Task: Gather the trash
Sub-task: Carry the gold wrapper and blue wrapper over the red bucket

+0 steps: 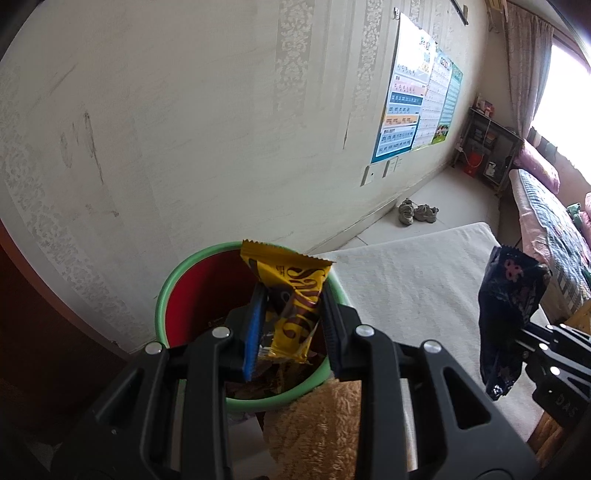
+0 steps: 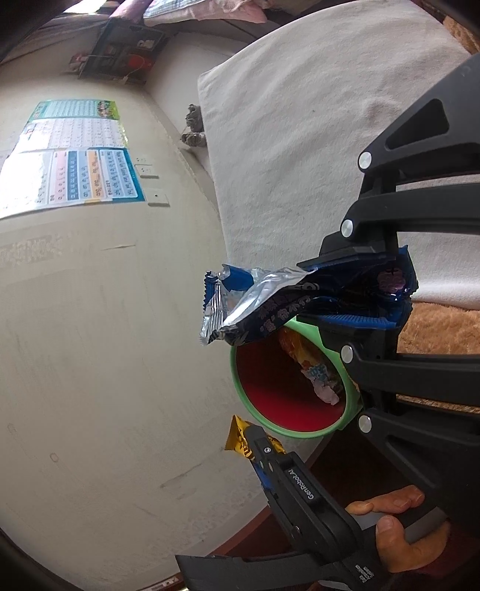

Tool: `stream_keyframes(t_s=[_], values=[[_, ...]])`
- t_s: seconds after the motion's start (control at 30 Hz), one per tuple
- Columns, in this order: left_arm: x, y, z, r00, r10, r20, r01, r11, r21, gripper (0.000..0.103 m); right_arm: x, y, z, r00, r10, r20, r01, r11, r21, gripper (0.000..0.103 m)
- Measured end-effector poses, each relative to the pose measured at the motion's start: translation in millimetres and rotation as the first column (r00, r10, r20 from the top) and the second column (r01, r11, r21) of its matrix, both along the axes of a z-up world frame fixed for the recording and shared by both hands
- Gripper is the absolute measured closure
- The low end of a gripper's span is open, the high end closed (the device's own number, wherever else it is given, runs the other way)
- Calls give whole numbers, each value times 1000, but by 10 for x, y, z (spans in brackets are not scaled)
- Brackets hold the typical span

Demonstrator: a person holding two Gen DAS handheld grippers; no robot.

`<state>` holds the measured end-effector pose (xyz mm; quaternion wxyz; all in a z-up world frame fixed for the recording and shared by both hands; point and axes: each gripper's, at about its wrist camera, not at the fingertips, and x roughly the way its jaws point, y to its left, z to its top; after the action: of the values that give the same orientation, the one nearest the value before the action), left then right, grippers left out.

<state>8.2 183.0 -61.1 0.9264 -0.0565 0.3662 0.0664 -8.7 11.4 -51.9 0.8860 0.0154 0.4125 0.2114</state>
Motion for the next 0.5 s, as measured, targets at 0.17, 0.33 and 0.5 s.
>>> stream_keyframes(t_s=[0.17, 0.33, 0.5], values=[[9, 66, -33, 1000, 18, -11, -18, 1000, 2, 75, 23, 81, -16, 999, 28, -18, -28, 1000, 9, 81], [24, 107, -62, 999, 30, -20, -30, 1000, 5, 75, 53, 153, -13, 999, 46, -14, -46, 999, 3, 81], [40, 155, -103, 999, 38, -30, -38, 999, 6, 75, 31, 227, -17, 998, 68, -7, -68, 998, -8, 81]])
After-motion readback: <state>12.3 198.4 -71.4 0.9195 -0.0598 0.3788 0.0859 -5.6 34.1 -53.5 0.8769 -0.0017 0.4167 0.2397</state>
